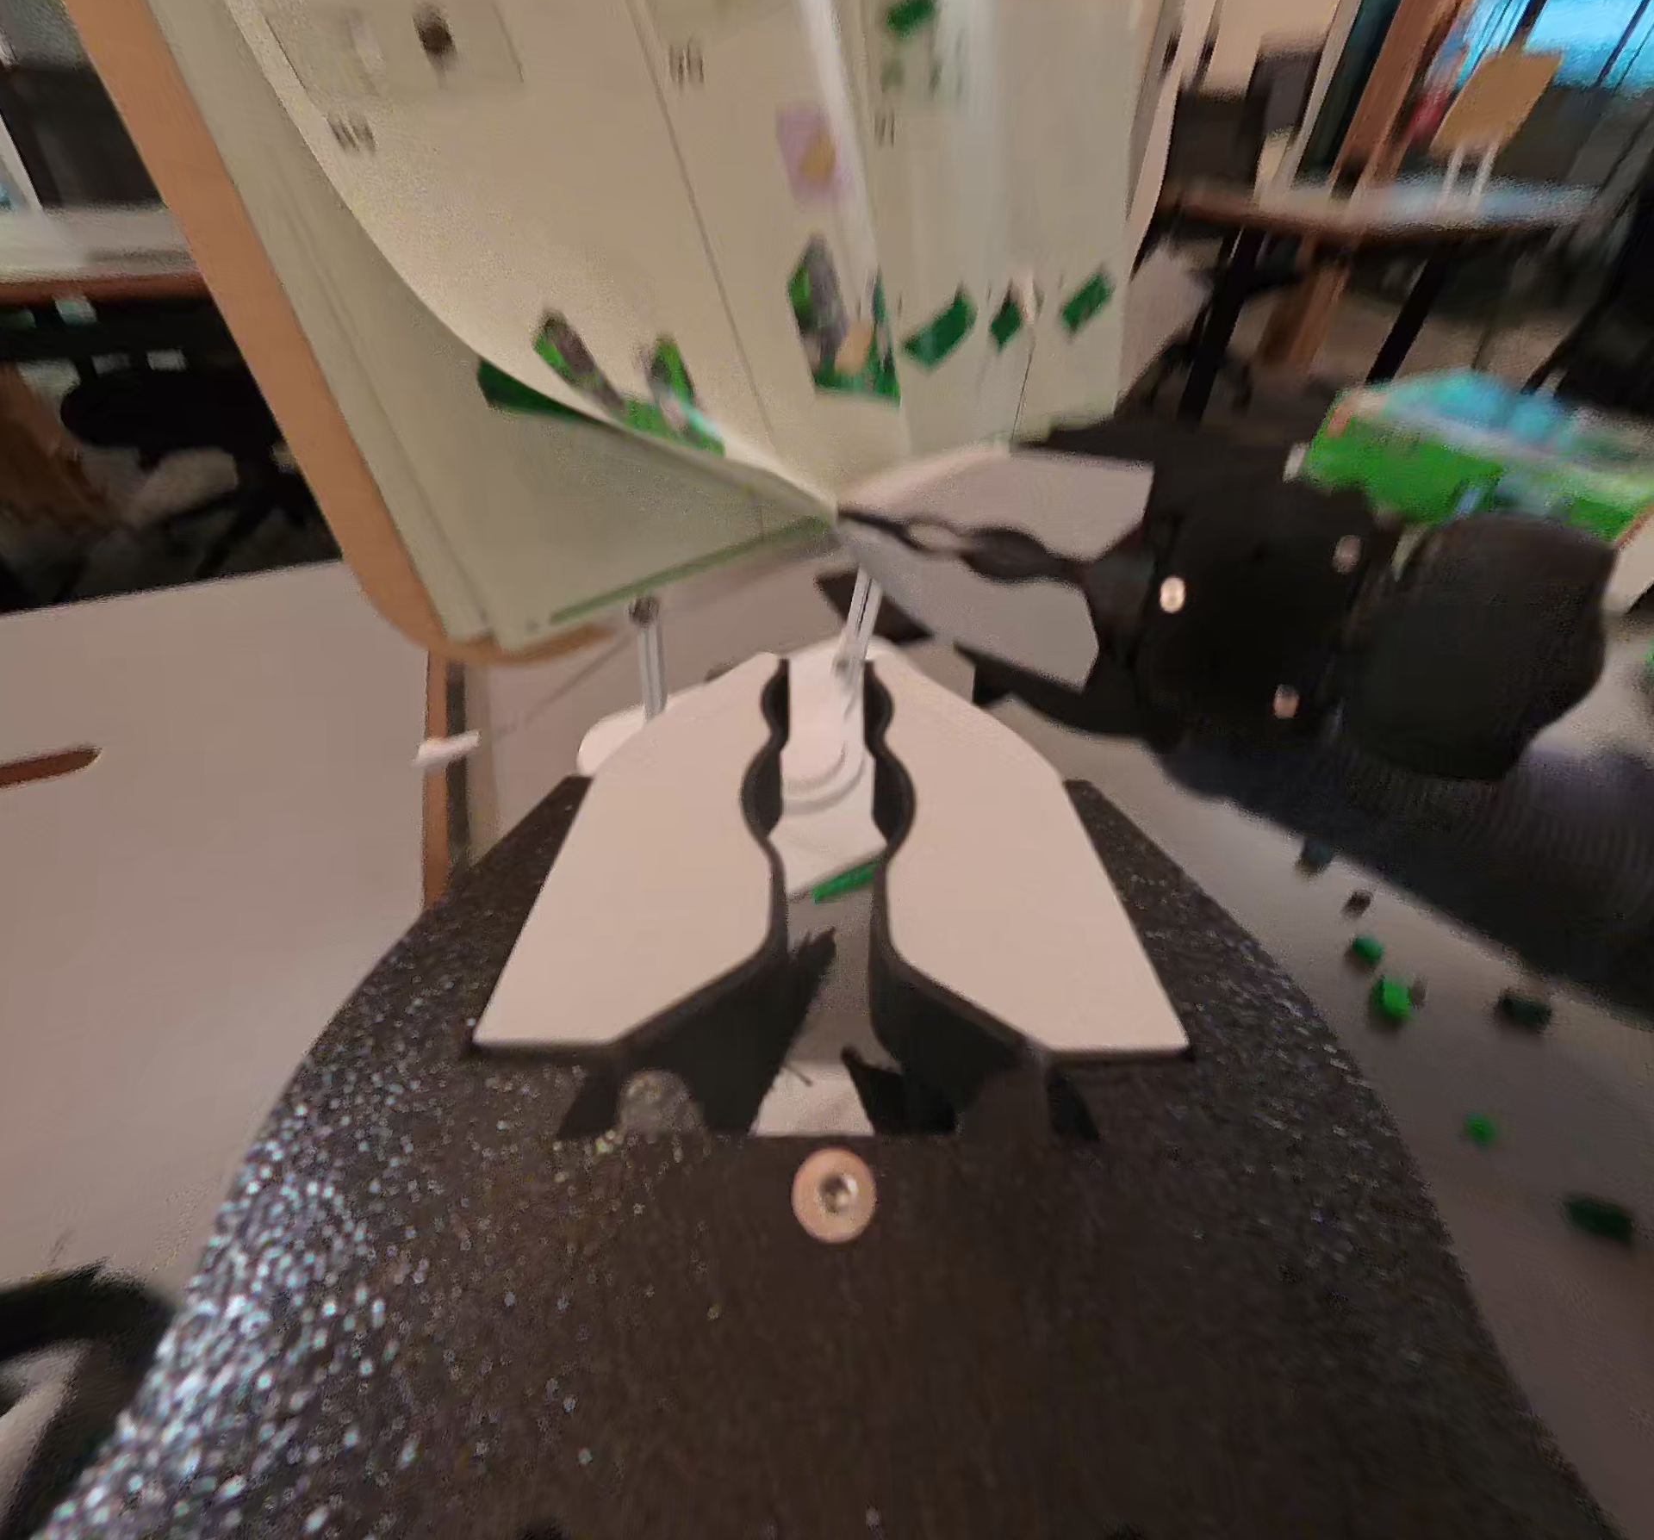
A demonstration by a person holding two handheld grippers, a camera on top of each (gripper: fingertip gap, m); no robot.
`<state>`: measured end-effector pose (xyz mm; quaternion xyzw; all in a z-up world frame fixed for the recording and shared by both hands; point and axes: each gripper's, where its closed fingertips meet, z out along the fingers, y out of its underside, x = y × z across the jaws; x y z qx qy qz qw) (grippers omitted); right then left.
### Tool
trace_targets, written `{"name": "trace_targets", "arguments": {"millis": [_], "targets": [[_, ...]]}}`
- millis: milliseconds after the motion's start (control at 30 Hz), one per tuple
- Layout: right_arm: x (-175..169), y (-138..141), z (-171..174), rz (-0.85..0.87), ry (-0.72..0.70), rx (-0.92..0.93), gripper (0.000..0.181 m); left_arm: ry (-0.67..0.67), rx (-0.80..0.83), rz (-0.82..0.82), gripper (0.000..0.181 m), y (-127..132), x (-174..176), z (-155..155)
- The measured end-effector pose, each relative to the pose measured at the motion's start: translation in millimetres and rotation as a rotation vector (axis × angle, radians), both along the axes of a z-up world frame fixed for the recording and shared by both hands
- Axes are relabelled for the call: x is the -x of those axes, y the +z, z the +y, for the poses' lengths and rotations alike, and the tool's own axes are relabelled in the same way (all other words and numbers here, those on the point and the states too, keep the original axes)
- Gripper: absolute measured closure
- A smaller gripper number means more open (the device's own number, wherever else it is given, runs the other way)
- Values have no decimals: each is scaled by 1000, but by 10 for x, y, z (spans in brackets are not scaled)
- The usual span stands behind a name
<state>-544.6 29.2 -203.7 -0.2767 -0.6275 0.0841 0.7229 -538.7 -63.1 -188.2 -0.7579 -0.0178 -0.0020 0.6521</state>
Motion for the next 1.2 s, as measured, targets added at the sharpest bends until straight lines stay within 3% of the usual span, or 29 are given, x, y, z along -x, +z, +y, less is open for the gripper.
{"name": "trace_targets", "arguments": {"millis": [67,133,300,600,733,1000,1200], "targets": [[-98,38,9,65,30,97,181,-16,-169,-93,180,208,-40,63],[-185,57,6,116,68,187,181,-87,-291,-136,181,338,-156,121],[-344,97,29,208,107,351,181,-45,-320,62,164,303,-255,298],[-489,199,45,383,137,556,181,-1,-434,242,161,520,-559,346],[-554,210,77,426,123,540,181,10,-391,284,161,455,-605,427],[-513,193,-12,389,56,319,181,8,-394,353,155,403,-687,497],[-470,168,-81,373,61,299,181,26,-393,348,154,411,-686,495]]}}
